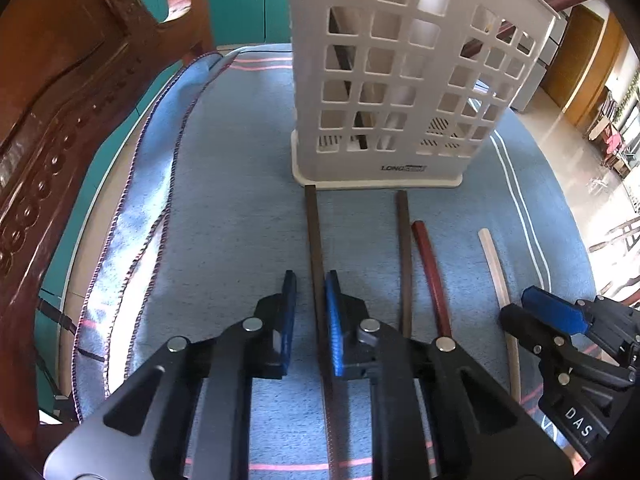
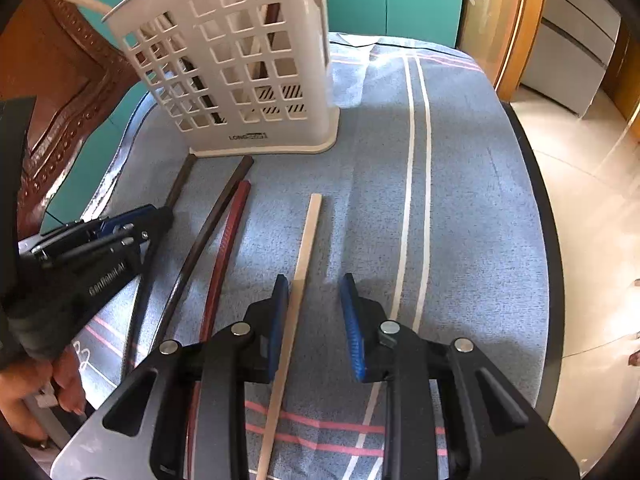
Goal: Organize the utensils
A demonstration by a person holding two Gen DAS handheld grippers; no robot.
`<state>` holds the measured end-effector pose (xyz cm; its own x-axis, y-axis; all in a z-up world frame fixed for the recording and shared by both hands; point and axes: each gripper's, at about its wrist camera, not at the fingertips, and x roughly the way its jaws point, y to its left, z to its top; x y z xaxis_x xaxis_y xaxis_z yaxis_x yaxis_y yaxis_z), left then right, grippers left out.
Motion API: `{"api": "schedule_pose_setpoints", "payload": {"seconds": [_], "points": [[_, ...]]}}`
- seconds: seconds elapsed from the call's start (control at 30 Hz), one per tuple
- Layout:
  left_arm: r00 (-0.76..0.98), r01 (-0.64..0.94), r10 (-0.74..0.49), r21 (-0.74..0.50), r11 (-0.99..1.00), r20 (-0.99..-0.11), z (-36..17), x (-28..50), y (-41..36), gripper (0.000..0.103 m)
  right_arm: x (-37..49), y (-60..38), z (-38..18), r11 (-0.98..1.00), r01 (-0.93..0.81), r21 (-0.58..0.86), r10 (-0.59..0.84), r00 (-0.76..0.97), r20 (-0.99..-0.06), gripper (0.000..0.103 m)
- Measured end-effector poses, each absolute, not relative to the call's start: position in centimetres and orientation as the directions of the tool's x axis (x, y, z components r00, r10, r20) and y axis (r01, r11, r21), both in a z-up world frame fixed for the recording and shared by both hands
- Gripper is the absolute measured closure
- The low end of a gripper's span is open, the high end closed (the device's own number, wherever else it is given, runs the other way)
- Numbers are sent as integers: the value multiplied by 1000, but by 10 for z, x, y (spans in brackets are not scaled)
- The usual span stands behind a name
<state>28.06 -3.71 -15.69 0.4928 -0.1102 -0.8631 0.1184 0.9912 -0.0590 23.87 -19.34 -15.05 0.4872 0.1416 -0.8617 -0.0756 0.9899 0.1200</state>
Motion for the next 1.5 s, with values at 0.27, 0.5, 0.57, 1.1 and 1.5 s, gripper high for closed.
{"api": "schedule_pose_setpoints", "payload": {"seconds": [0.27,0.5,0.57,1.1,1.5], "points": [[489,122,-104,-50,991,-866,-157,280,-39,87,244,-176,-156,994,-106,28,76,483,-872,76],[488,125,-104,-49,991,-866,-156,279,-41,87,255,-185,-155,997,-54,50,70,502,-862,96],[486,133,-114,-55,990,-867,-156,277,-41,87,257,-193,-153,998,-20,55,58,516,-855,97],[443,79,-279,-274,959,-852,-155,283,-13,79,250,-210,-147,994,-3,109,94,525,-846,78],[496,97,-166,-136,986,-853,-153,289,-36,74,249,-213,-157,998,-9,56,53,513,-857,76]]}}
